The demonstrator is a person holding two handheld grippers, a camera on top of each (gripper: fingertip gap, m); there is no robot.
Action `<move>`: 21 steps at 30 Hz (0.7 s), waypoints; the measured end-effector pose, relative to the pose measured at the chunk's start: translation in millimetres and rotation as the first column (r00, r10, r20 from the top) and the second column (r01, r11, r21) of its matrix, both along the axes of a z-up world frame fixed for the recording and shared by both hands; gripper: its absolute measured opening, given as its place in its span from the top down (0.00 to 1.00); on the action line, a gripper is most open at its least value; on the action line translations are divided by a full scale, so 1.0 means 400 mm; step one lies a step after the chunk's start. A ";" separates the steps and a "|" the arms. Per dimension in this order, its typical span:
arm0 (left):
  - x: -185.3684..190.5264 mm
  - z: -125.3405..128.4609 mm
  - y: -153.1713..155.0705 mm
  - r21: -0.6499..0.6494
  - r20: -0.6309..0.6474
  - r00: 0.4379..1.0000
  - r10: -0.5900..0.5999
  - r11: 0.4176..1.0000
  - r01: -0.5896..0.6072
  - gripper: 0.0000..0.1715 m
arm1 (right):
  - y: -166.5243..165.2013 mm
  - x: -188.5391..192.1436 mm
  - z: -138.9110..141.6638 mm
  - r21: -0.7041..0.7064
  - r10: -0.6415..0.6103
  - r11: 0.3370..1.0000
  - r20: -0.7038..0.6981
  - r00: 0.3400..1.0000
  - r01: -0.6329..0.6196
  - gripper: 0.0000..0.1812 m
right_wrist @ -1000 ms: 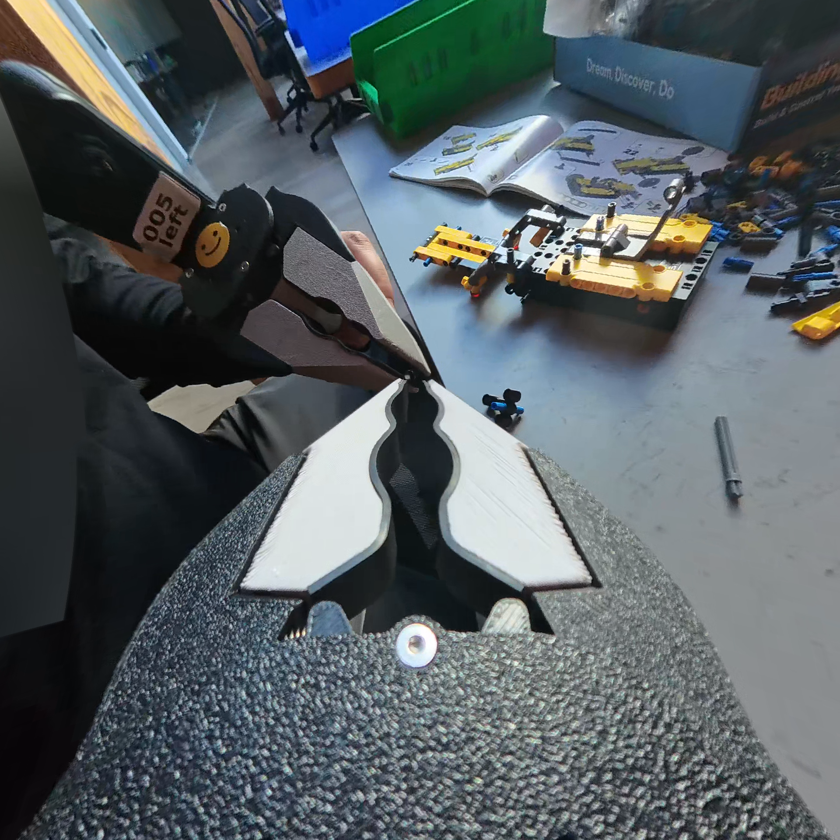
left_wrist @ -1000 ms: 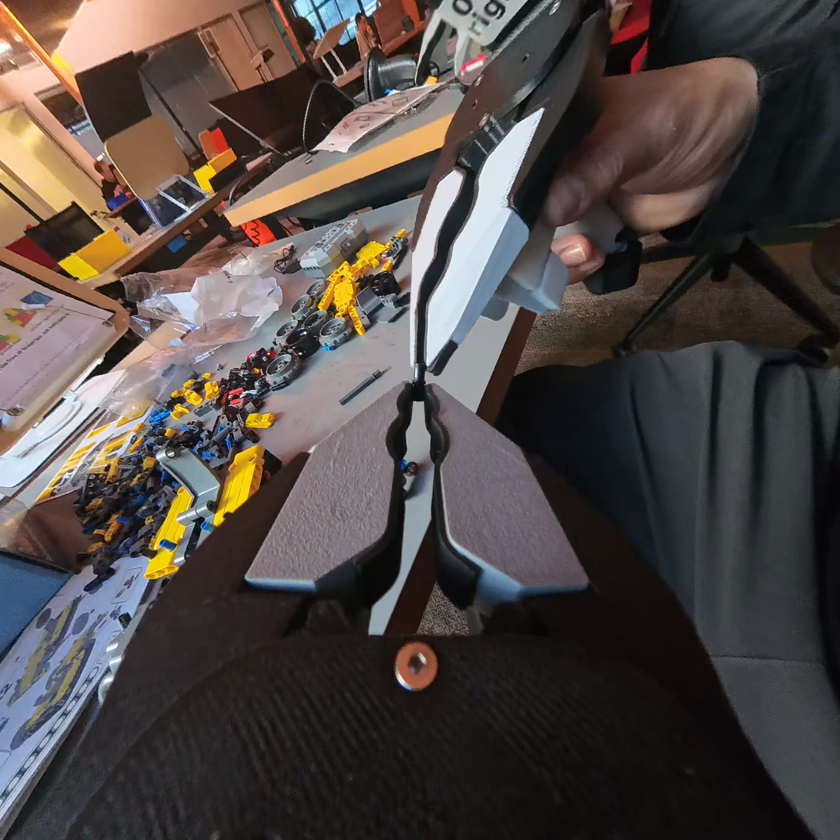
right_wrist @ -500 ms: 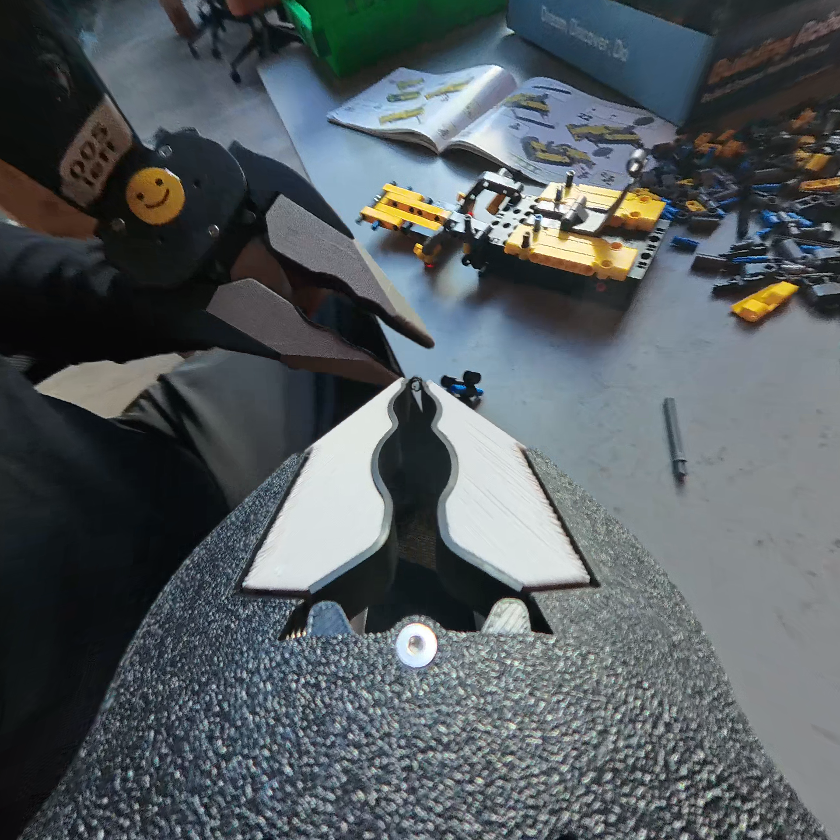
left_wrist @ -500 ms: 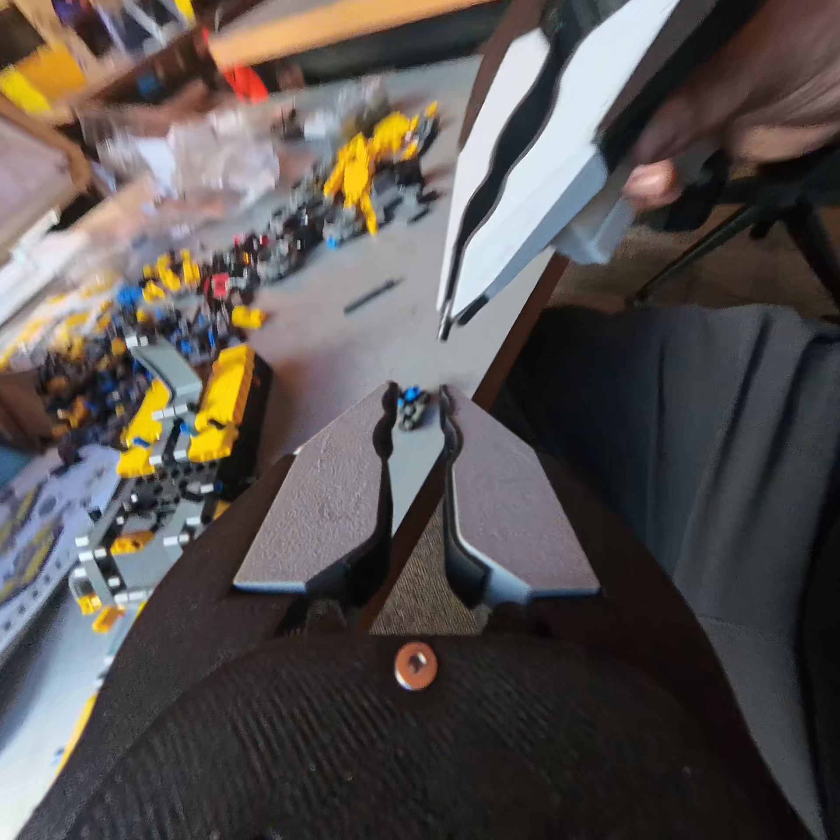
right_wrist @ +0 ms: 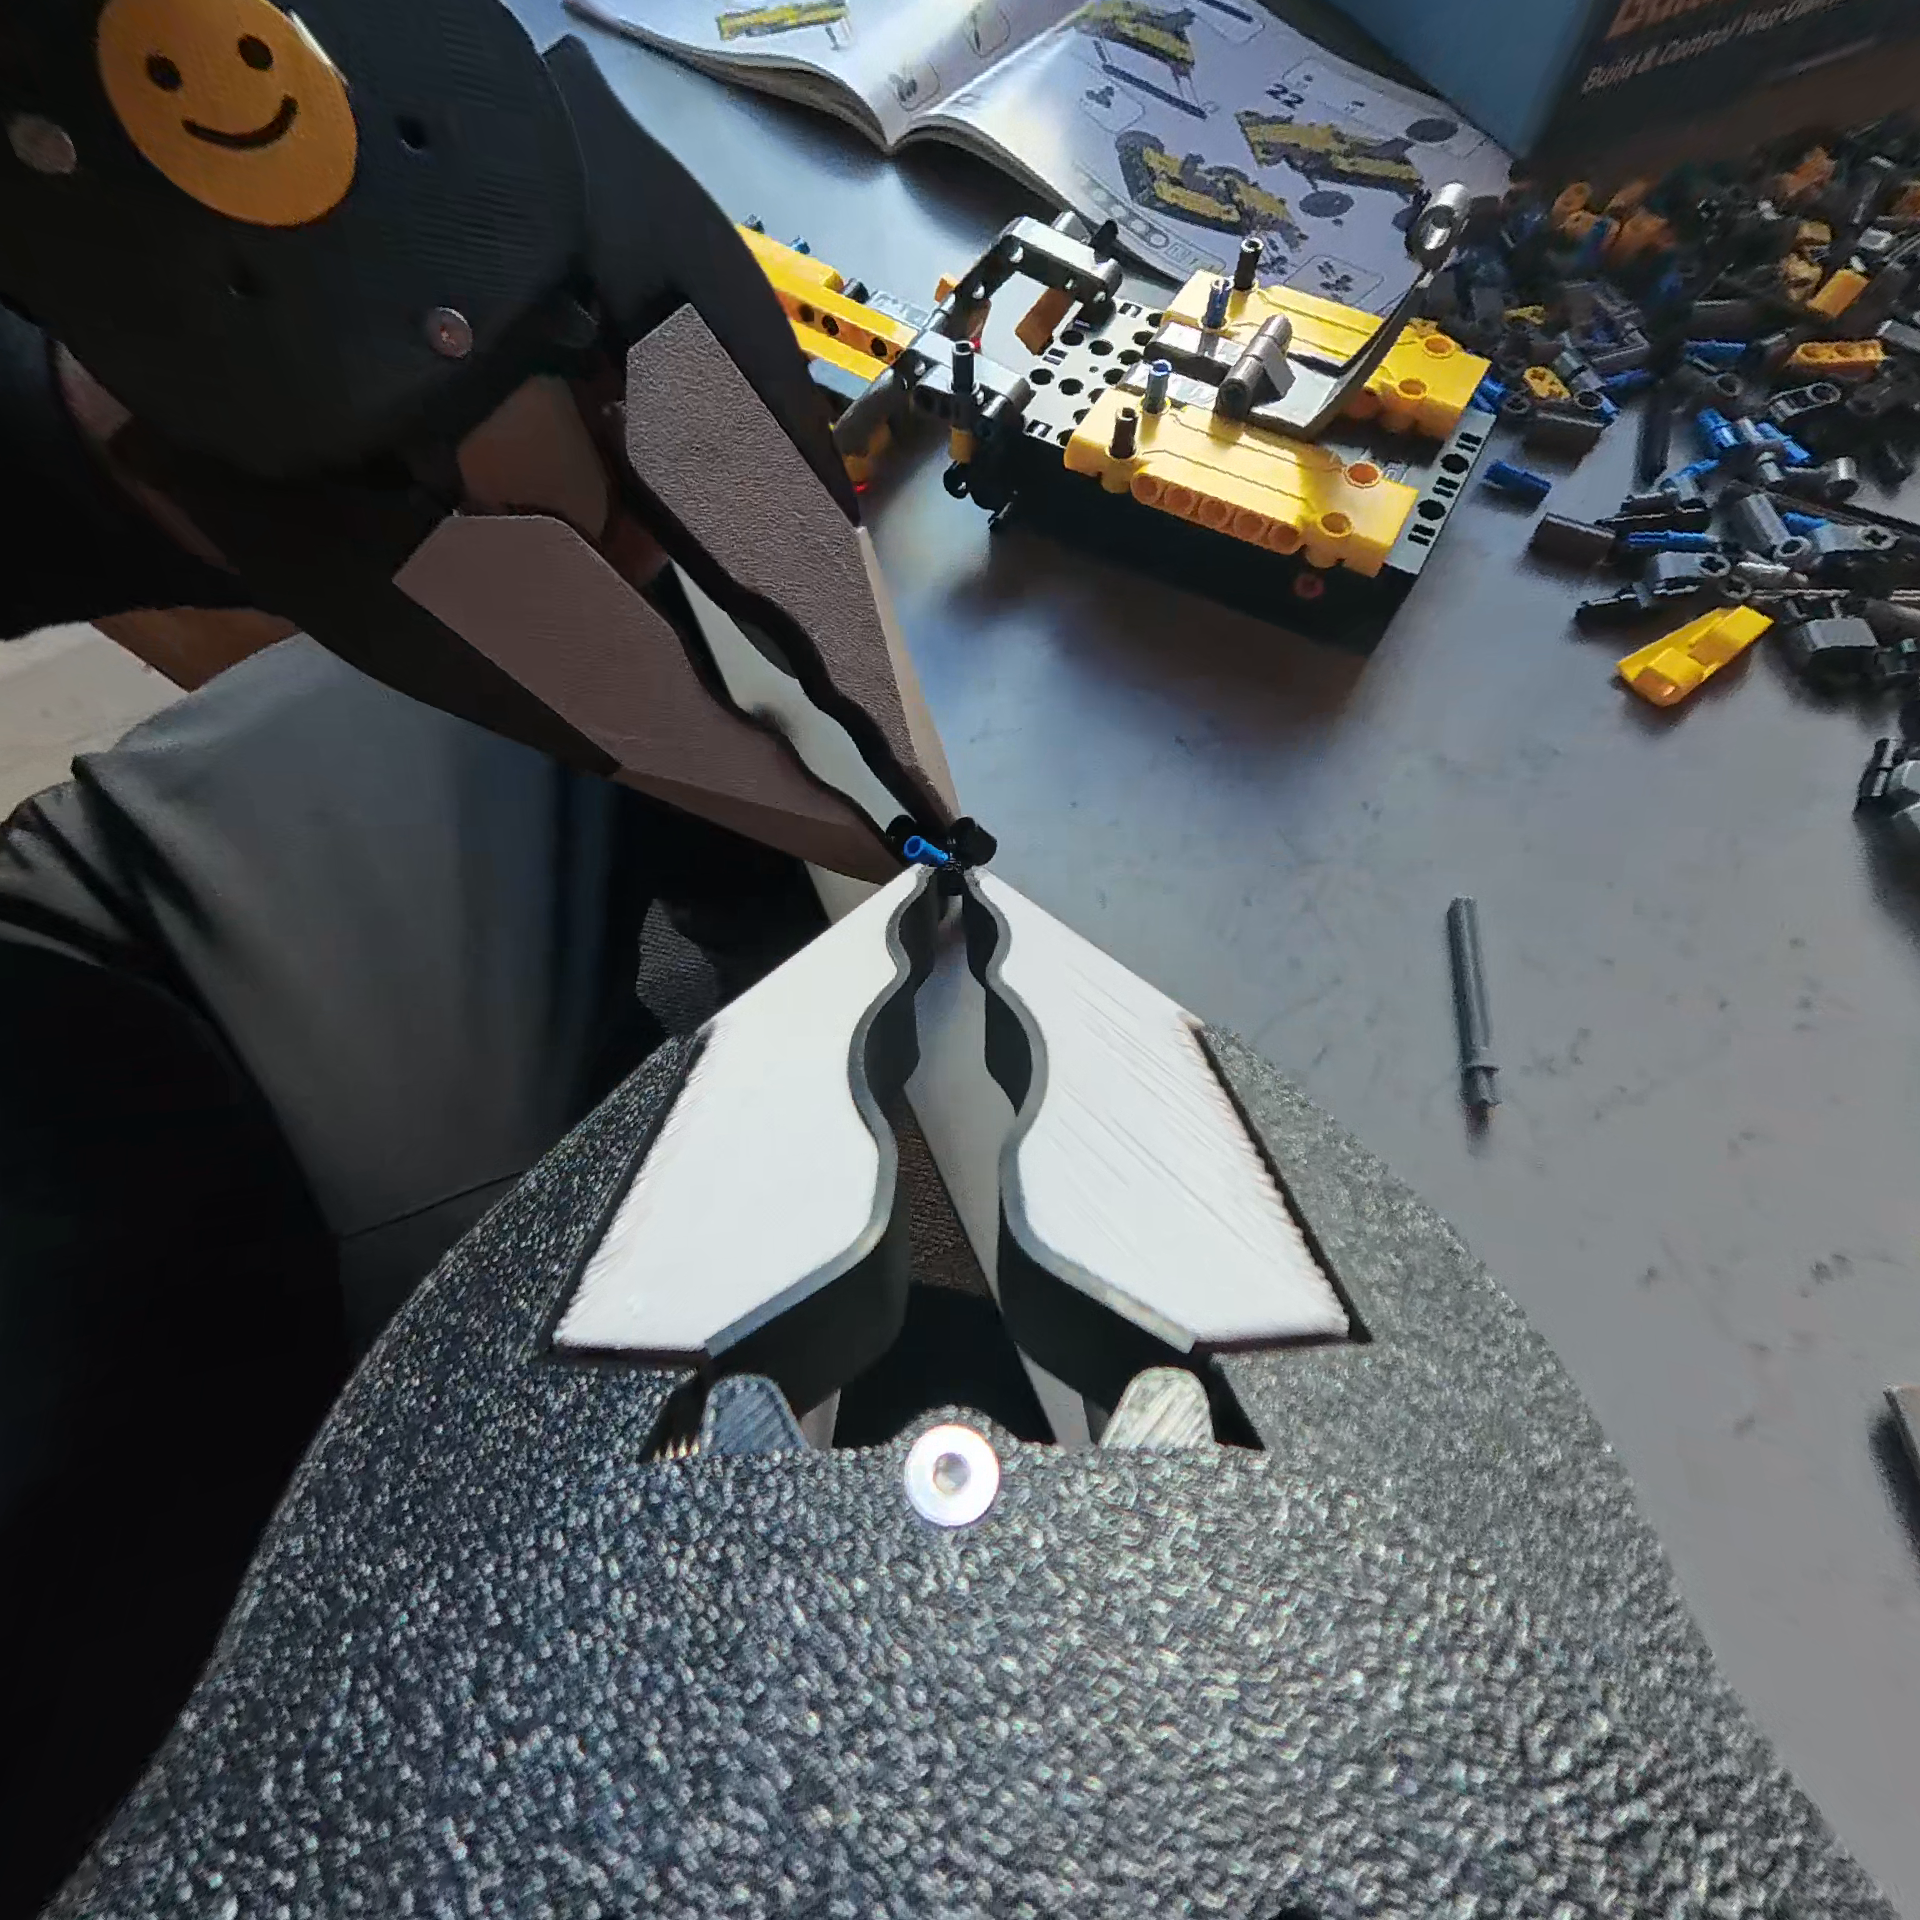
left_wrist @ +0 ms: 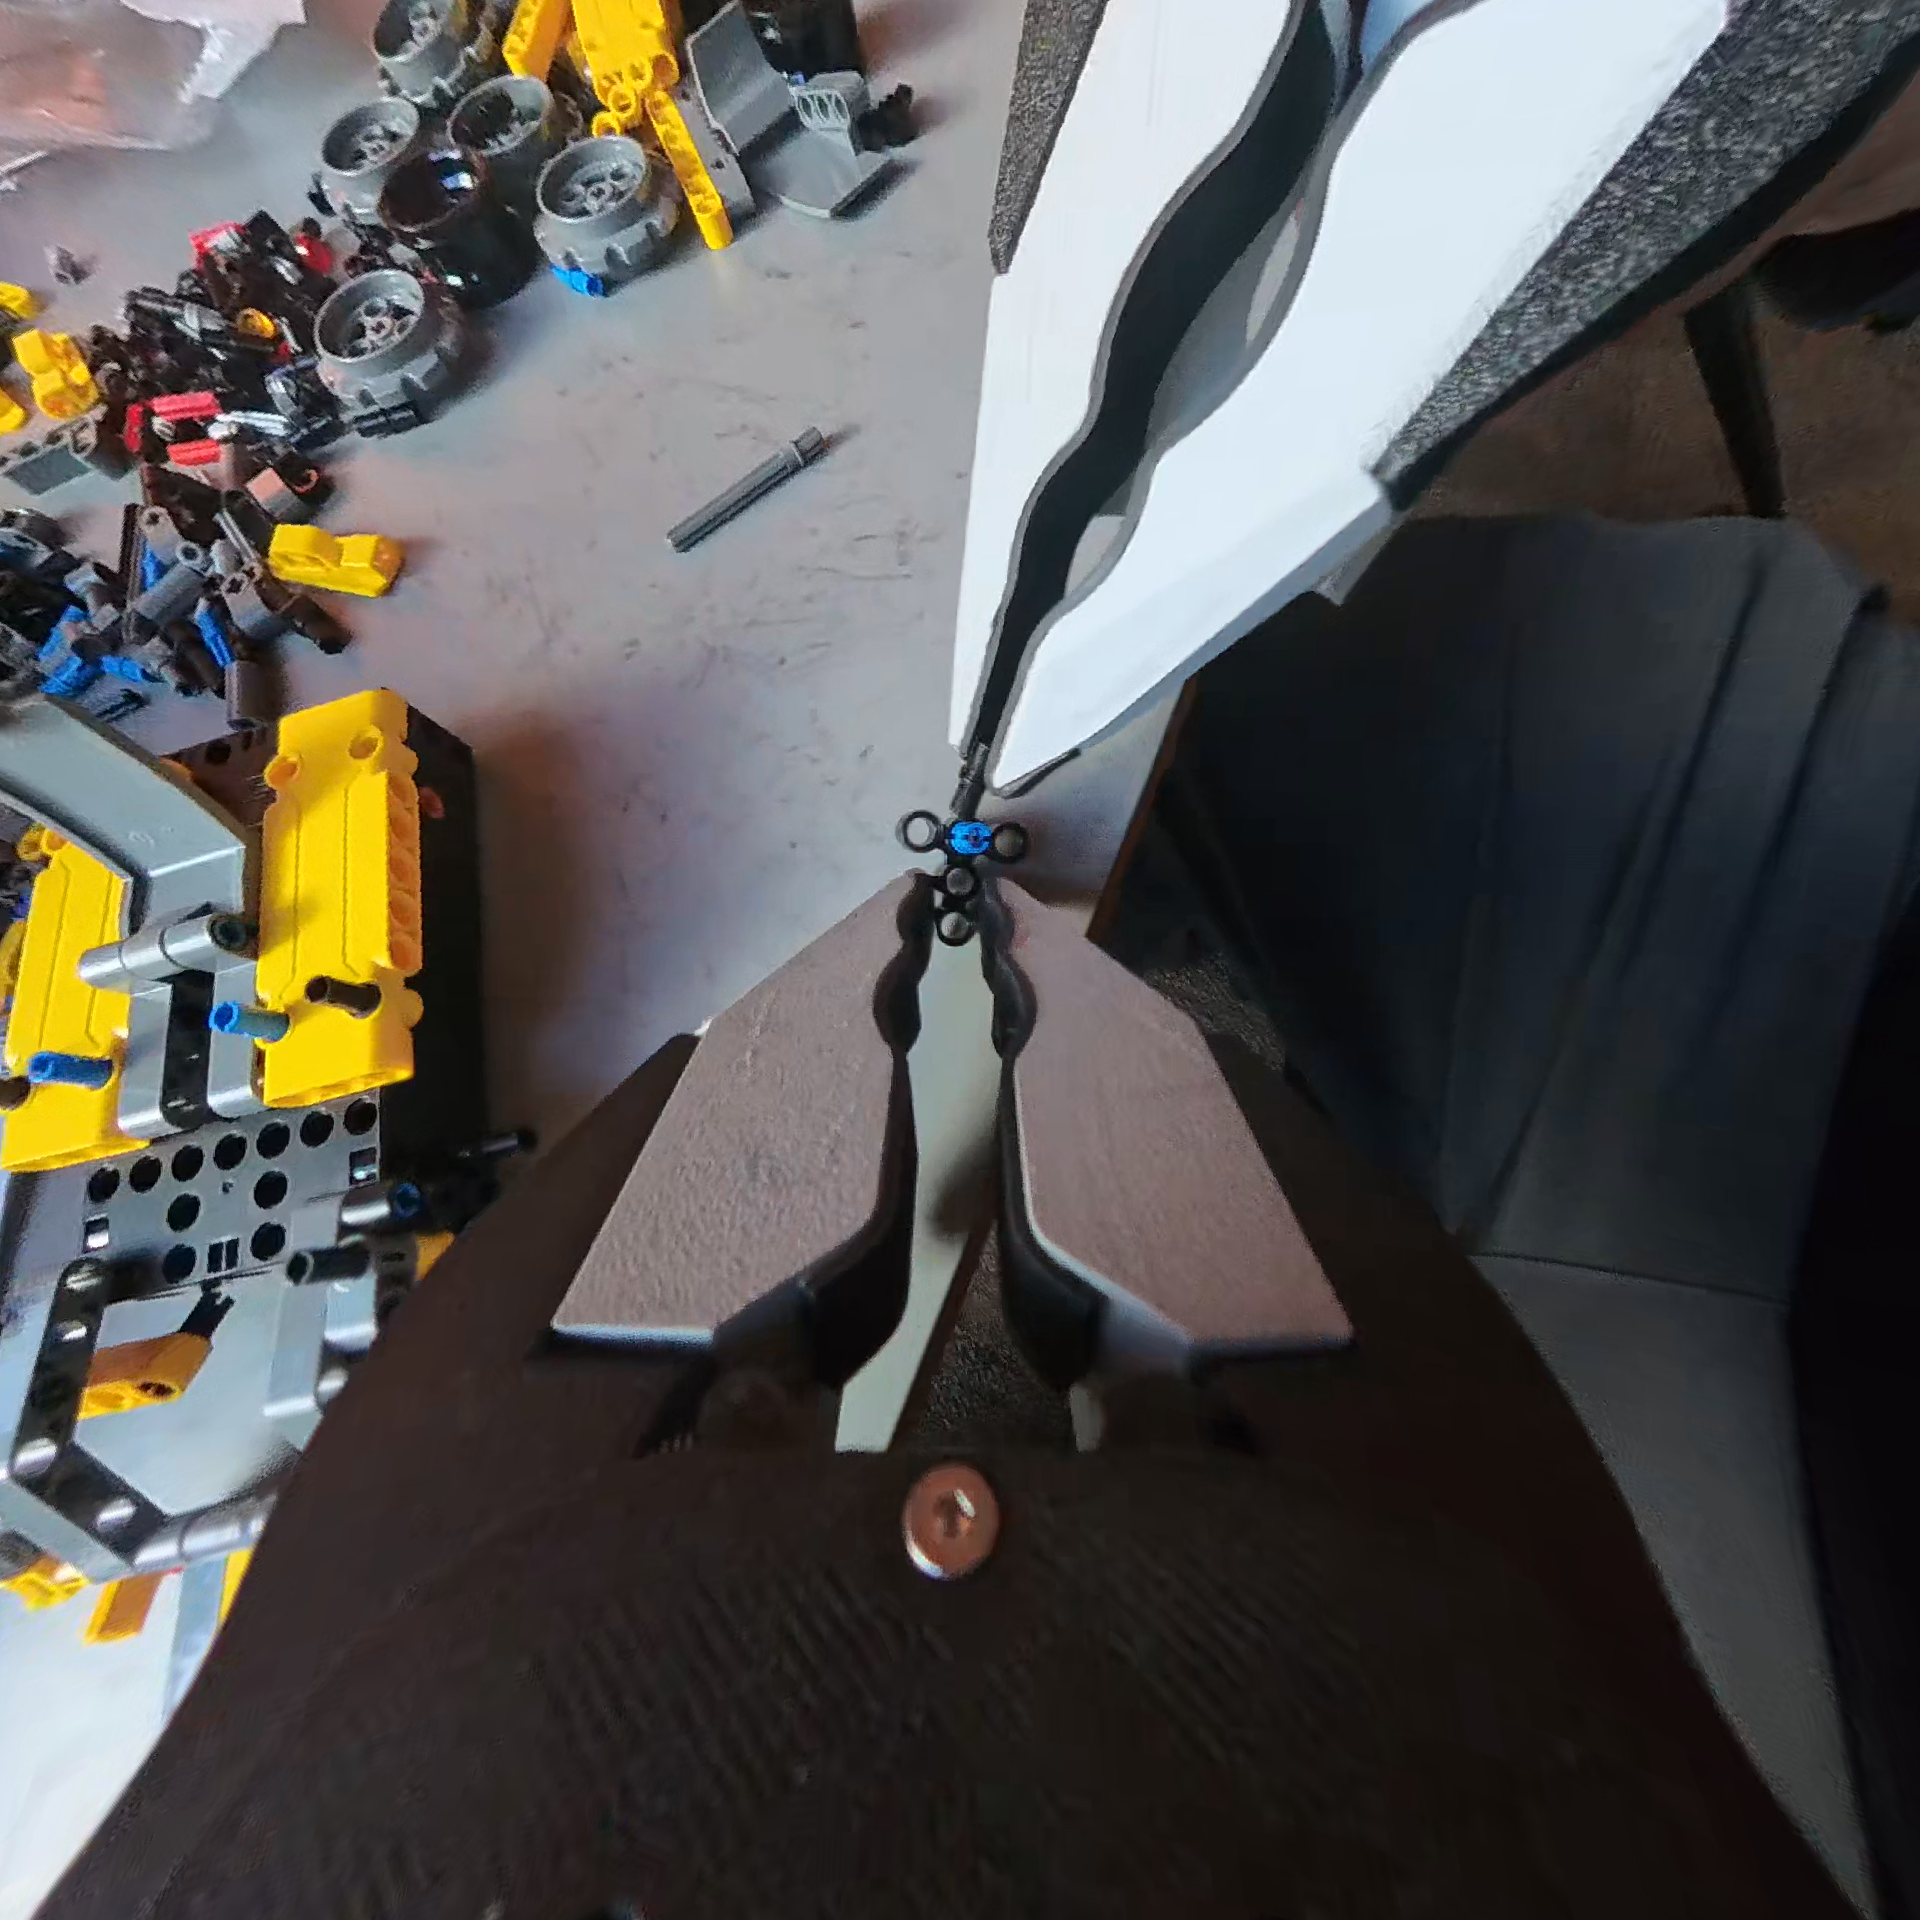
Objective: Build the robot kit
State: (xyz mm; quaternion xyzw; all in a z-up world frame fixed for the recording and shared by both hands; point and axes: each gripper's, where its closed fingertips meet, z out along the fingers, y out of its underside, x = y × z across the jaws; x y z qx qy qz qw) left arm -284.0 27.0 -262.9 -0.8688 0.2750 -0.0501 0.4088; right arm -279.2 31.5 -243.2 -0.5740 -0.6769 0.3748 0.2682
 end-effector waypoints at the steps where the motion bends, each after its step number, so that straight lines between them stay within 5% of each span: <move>1: -0.002 0.000 0.001 -0.017 0.004 1.000 0.001 1.000 -0.001 0.97 | 0.003 -0.002 0.001 -0.001 -0.001 1.000 -0.001 1.000 0.001 0.98; 8: -0.009 -0.001 -0.006 -0.191 0.125 0.991 0.039 0.982 -0.015 0.97 | -0.009 0.012 0.041 0.041 0.065 0.997 -0.013 0.998 -0.064 0.98; 21: 0.003 -0.001 -0.020 -0.225 0.116 0.993 0.027 0.974 0.000 0.98 | 0.004 0.006 -0.001 0.190 0.012 0.982 0.076 0.997 -0.026 0.98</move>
